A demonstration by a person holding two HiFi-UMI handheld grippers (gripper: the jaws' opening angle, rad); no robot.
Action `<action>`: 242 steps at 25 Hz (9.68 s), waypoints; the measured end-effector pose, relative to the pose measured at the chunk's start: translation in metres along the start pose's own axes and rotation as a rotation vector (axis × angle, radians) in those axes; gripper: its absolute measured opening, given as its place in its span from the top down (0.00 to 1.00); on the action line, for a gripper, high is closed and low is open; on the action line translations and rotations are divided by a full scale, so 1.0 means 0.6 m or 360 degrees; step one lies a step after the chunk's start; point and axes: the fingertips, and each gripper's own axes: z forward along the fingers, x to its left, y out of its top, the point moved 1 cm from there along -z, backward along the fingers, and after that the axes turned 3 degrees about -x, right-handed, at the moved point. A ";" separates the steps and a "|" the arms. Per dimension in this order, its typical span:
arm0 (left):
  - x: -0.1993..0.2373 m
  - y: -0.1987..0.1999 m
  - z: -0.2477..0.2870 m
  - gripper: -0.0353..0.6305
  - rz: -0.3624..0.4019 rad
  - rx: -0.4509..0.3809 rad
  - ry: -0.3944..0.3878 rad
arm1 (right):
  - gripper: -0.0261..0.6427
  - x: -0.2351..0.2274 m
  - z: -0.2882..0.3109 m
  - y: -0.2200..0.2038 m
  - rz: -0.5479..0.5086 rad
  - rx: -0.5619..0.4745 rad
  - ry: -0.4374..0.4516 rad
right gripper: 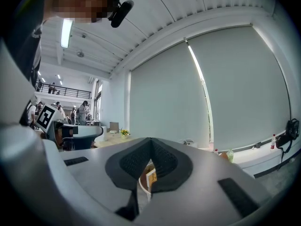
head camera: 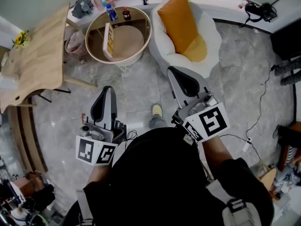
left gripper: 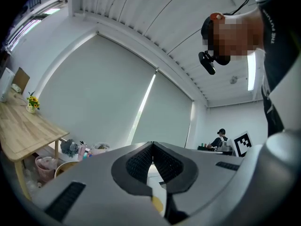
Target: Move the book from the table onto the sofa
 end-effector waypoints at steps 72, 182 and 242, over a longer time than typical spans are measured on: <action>0.104 0.024 0.150 0.93 0.0077 -0.0008 0.0124 | 0.95 -0.138 0.168 0.006 0.0017 -0.0024 0.0086; 0.788 -0.432 0.547 0.51 -0.0135 0.1143 0.0453 | 0.95 -0.426 0.842 -0.142 0.0158 0.0460 0.0120; 0.728 -0.389 0.506 0.71 0.0188 0.1305 0.0227 | 0.95 -0.329 0.655 -0.026 0.0095 0.0146 -0.0266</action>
